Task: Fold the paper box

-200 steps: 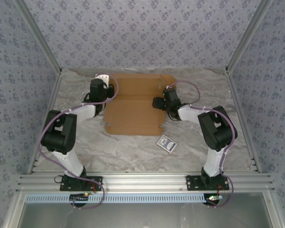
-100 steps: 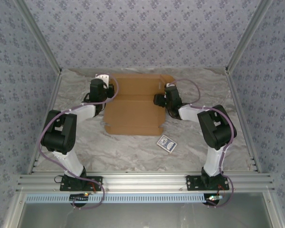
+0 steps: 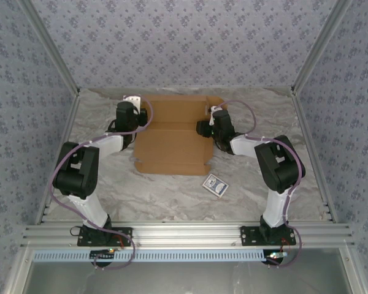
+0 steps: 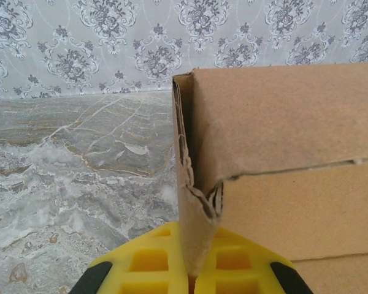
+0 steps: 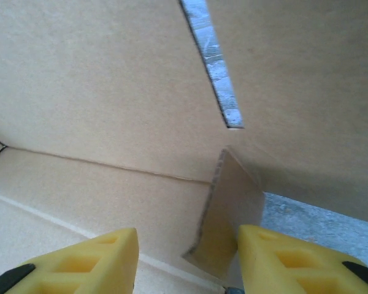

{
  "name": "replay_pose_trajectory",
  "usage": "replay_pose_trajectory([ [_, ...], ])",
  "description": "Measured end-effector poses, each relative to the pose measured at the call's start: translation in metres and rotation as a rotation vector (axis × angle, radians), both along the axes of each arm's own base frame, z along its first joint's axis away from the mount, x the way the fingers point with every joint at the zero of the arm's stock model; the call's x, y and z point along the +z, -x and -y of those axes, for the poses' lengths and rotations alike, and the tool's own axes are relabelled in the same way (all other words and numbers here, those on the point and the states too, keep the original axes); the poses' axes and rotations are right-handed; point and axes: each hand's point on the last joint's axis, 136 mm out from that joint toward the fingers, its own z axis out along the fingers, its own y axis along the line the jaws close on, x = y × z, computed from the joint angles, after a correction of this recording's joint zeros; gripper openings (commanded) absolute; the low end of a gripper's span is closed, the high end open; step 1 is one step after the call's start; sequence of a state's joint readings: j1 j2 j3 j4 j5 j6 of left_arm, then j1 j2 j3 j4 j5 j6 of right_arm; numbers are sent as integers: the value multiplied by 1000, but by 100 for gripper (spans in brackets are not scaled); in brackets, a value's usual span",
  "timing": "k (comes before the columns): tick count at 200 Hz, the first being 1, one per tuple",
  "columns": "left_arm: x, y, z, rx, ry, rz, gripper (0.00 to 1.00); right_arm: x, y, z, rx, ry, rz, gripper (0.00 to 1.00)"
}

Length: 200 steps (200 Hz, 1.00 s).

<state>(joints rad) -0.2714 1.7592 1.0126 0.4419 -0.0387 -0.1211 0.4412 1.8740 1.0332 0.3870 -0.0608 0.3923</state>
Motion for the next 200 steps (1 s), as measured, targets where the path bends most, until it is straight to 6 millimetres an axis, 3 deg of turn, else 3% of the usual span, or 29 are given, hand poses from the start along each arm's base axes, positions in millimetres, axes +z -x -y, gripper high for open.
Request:
replay_pose_trajectory([
  [81,-1,0,0,-2,-5,-2,1,-22,6,-12,78,7,-39,41],
  [118,-1,0,0,-1,-5,-3,2,-19,4,-10,83,21,-36,48],
  [148,-2,1,0,-2,-8,-3,2,-7,5,-1,78,31,-24,55],
  [200,-2,1,-1,-2,-18,-1,1,31,16,9,83,48,37,63],
])
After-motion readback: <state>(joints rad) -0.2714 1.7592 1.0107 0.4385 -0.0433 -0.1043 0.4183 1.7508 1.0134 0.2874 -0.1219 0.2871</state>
